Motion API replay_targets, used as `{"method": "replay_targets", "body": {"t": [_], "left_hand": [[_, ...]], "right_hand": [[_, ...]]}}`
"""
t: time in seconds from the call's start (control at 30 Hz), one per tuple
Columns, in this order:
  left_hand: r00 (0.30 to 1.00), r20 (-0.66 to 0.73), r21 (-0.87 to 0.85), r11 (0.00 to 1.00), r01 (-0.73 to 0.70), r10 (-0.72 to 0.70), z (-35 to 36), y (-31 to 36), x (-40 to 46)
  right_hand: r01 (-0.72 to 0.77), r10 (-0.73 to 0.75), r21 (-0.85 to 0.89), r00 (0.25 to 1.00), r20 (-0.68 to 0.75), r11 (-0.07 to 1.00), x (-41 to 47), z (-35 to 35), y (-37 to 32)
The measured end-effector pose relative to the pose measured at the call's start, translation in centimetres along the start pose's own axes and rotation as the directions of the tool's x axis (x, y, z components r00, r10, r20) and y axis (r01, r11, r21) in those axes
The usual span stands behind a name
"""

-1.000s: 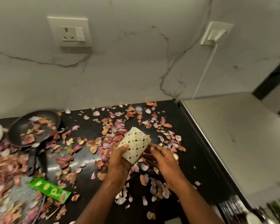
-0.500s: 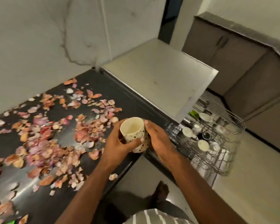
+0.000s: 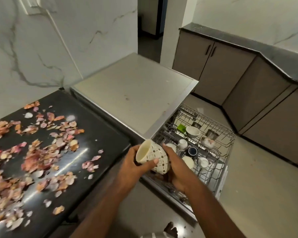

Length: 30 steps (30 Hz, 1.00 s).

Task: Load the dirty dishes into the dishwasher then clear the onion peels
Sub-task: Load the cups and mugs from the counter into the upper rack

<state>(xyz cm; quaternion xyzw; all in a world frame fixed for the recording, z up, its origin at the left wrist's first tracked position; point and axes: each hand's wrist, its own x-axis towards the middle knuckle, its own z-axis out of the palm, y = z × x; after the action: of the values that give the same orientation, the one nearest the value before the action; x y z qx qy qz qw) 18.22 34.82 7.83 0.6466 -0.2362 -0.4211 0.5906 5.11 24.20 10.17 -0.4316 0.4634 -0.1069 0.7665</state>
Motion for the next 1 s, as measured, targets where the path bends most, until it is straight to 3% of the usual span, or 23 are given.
{"method": "replay_targets", "body": {"t": [0.1,0.23,0.43,0.63,0.77,0.9,1.0], "left_hand": [[0.981,0.145,0.168,0.98,0.105,-0.13,3.1,-2.6,1.3],[0.955,0.215,0.403,0.909,0.104,-0.205,7.3,-4.9,2.0],[0.958,0.256,0.743,0.66,-0.111,-0.128,11.1,-5.2,4.6],[0.911,0.413,0.784,0.514,-0.349,-0.01,13.0,-4.4,8.2],[0.894,0.446,0.809,0.444,-0.384,-0.039,14.0,-4.2,10.5],[0.858,0.492,0.826,0.388,-0.408,-0.145,14.2,-4.3,14.3],[0.835,0.494,0.845,0.358,-0.397,-0.242,14.2,-3.4,16.7]], "right_hand": [[0.005,-0.014,-0.114,0.997,-0.074,0.994,0.6,-5.5,0.6],[0.026,-0.042,-0.152,0.994,-0.099,0.988,1.1,-11.3,1.5],[-0.005,-0.02,-0.176,0.99,-0.138,0.984,1.9,-14.9,1.9],[-0.086,0.095,0.057,0.981,-0.167,0.995,3.4,-16.8,1.6],[-0.103,0.118,0.084,0.97,-0.21,0.991,4.8,-17.3,0.6],[-0.061,0.072,0.045,0.942,-0.327,0.997,7.8,-17.0,-0.5],[-0.024,-0.051,-0.168,0.901,-0.431,0.985,10.9,-17.1,-1.1]]}}
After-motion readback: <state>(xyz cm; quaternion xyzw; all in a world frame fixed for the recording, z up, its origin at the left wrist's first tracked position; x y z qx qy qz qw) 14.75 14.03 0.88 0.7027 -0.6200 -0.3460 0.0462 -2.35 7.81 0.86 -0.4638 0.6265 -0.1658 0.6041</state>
